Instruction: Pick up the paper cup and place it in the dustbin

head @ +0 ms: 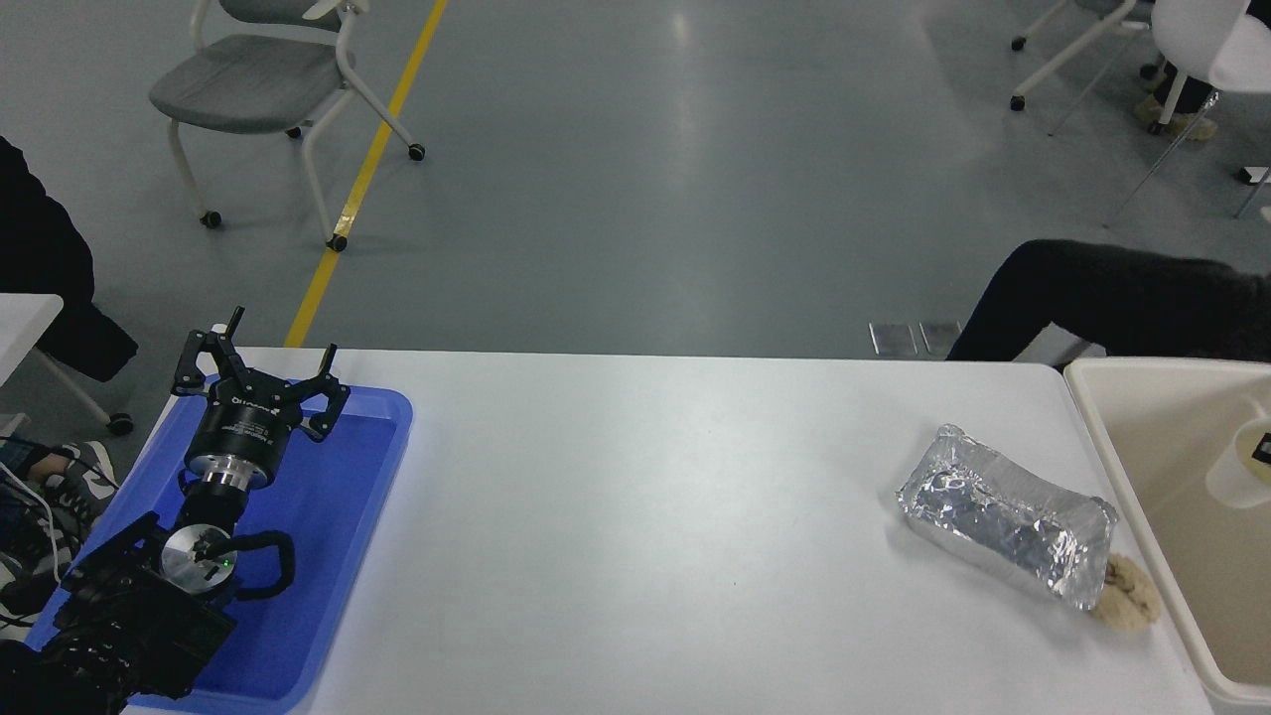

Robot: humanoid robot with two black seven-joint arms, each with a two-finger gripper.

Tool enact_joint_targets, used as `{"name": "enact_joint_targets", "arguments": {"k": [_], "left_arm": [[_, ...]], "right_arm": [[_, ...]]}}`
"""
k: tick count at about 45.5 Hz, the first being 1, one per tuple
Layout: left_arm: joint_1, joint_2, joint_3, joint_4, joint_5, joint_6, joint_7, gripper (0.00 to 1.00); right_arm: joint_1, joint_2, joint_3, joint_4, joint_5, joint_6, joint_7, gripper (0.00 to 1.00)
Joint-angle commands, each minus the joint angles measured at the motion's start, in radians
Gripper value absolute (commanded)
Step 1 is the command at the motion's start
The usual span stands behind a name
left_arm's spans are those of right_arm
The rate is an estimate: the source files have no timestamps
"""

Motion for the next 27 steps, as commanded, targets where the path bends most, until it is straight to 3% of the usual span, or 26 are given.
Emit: {"name": "enact_joint_targets", "arguments": {"k": [1,9,10,12,13,27], "left_arm": [[0.001,0.000,0.002,0.001,0.000,0.000,0.000,1.00],[0.001,0.000,0.000,0.001,0.000,0.000,0.002,1.00],[0.001,0.000,0.000,0.001,0.000,0.000,0.002,1.00],[0.001,0.000,0.000,0.001,0.000,0.000,0.000,1.00],[0.001,0.000,0.000,0.001,0.000,0.000,0.002,1.00],[-0.001,0.000,0.002,-0.002,0.000,0.000,0.002,1.00]], "right_arm": [[-0.070,0.064,0.034,-0.054,0.051,-0.019,0.008,0.00],[-0.072,0.070,0.046,-0.076,0.051,-0.021,0.017,0.00],[-0.072,0.070,0.051,-0.077,0.051,-0.019,0.017,0.10],[-0.072,0.070,0.066,-0.080,0.052,-0.019,0.017,0.82],[-0.072,0.070,0.075,-0.080,0.054,-0.019,0.017,1.00],[-0.058,0.063,0.086,-0.069,0.057,-0.013,0.019,1.00]]}}
